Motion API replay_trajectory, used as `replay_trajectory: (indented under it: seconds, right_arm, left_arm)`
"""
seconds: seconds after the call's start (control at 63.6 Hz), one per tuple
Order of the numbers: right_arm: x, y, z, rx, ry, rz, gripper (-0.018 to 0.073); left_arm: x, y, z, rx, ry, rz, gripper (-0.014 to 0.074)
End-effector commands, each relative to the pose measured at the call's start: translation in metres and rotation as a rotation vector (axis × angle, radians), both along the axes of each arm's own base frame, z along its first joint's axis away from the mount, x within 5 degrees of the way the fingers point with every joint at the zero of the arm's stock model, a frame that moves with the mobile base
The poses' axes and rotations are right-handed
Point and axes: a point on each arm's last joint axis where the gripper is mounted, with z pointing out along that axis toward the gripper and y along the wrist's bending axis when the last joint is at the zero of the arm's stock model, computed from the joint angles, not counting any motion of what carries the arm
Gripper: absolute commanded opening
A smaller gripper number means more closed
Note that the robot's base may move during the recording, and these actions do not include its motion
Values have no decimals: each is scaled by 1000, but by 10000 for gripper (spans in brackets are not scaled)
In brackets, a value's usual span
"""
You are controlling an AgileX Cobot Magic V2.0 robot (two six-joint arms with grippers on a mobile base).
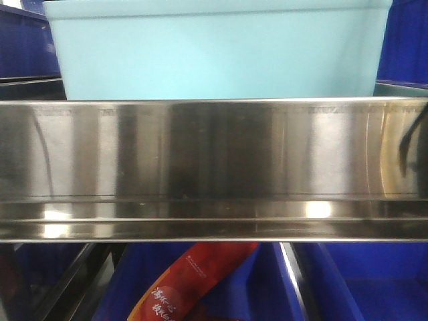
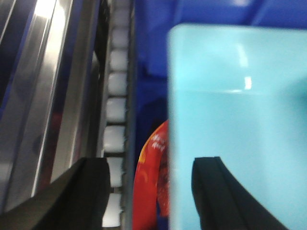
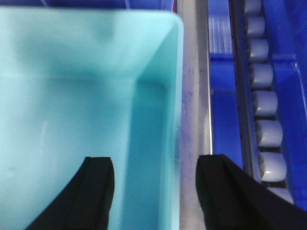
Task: Fetch blue bin and place on conveyor start
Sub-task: 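Close both grippers on opposite side walls of the light-teal bin, then lift the light-teal bin with both grippers and pull it off the shelf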
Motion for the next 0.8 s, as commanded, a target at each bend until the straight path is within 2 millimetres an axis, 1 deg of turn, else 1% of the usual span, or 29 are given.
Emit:
replay_trajectory:
  seconds: [0.0,0.299,0.472,0.661,0.786]
  right_arm:
    - [6,-3,-7,-15,20,-11,285]
    - [20,-6,-32,11,101,-30,285]
    - [22,-8,-34,18,106,-39,285]
    - [23,-13,-34,19,104,-51,285]
    - [23,-13,-34,20,97,-50,285]
  left_arm:
    - [4,0,-6,2,25,-18,295]
    - [14,-5,-28,22,77,-25,295]
    - [18,-8,-36,6,102,-27,295]
    - [20,-11,-41,-14,112,-31,295]
    - [22,-11,-44,-12,118,-31,295]
